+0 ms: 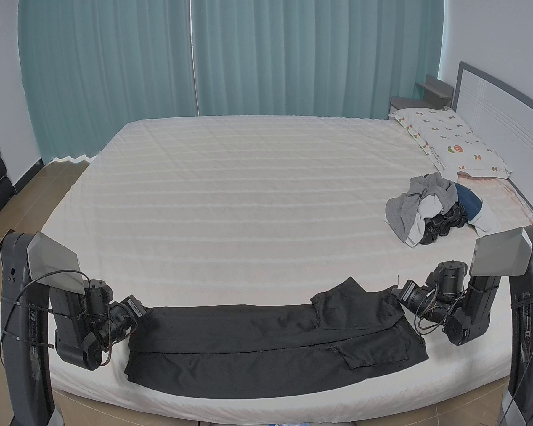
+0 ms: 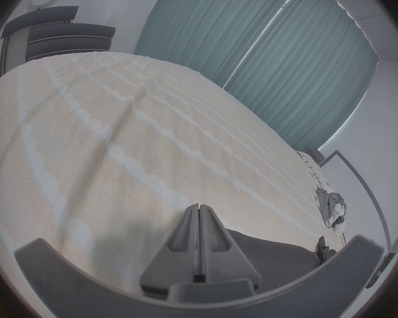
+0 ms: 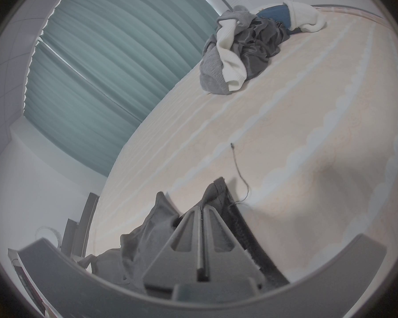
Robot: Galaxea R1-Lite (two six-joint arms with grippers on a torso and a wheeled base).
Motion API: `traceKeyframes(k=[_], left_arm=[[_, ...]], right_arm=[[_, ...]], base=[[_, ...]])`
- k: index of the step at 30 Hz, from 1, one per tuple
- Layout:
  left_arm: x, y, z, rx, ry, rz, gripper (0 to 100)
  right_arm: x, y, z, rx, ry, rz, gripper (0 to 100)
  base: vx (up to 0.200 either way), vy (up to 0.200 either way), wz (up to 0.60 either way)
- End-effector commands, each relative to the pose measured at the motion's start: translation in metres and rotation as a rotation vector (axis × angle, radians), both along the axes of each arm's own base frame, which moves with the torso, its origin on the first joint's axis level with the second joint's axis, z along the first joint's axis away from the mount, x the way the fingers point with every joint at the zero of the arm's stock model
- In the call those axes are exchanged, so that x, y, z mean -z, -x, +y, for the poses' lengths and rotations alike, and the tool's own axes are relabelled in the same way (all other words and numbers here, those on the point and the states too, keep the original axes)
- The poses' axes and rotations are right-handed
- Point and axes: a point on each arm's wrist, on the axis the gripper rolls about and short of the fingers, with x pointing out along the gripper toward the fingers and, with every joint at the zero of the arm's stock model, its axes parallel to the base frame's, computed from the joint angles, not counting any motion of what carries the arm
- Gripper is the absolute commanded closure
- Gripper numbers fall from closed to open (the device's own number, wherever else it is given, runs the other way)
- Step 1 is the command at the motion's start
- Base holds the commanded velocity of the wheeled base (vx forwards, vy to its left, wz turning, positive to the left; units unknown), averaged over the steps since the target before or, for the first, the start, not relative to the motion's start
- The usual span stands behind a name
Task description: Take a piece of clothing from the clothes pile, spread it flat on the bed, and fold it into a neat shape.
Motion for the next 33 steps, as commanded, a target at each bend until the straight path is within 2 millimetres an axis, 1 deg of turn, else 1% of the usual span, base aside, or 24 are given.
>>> traceKeyframes(k=[1, 10, 19, 20, 24, 26, 28, 30, 32, 33], left_arm=[[-0.002, -0.001, 0.003, -0.010, 0.000, -0.012, 100], [-0.002, -0.002, 0.004, -0.024, -0.006, -0.020, 100], [-0.002, -0.003, 0.004, -0.025, -0.008, -0.020, 100], [-0.002, -0.003, 0.003, -0.023, -0.009, -0.020, 0], [-0.001, -0.003, 0.003, -0.022, -0.008, -0.017, 0], [-0.002, -0.003, 0.004, -0.025, -0.006, -0.020, 0], [-0.003, -0.003, 0.005, -0.027, 0.000, -0.024, 0], [-0.004, -0.004, 0.006, -0.041, 0.020, -0.030, 0], [-0.008, -0.008, 0.007, -0.068, 0.069, -0.050, 0], [-0.010, -0.010, 0.007, -0.078, 0.091, -0.062, 0]], right_arm=[[-0.002, -0.002, -0.007, 0.030, -0.002, -0.011, 100], [-0.001, -0.003, -0.015, 0.051, -0.003, -0.014, 100], [0.001, -0.003, -0.016, 0.053, -0.002, -0.008, 100], [0.001, -0.002, -0.016, 0.053, -0.002, -0.006, 0], [-0.001, -0.003, -0.016, 0.053, -0.003, -0.014, 0], [-0.007, -0.002, -0.016, 0.051, -0.005, -0.033, 0], [-0.020, -0.002, -0.013, 0.044, -0.010, -0.085, 0], [-0.029, 0.000, -0.011, 0.032, -0.016, -0.106, 0], [-0.041, 0.005, 0.001, -0.008, -0.024, -0.128, 0], [-0.044, 0.006, 0.007, -0.031, -0.034, -0.132, 0]], base=[[0.000, 0.000, 0.00], [0.000, 0.000, 0.00], [0.000, 0.000, 0.00], [0.000, 0.000, 0.00], [0.000, 0.000, 0.00], [0.000, 0.000, 0.00], [0.000, 0.000, 0.00], [0.000, 0.000, 0.00], [0.000, 0.000, 0.00], [0.000, 0.000, 0.00]])
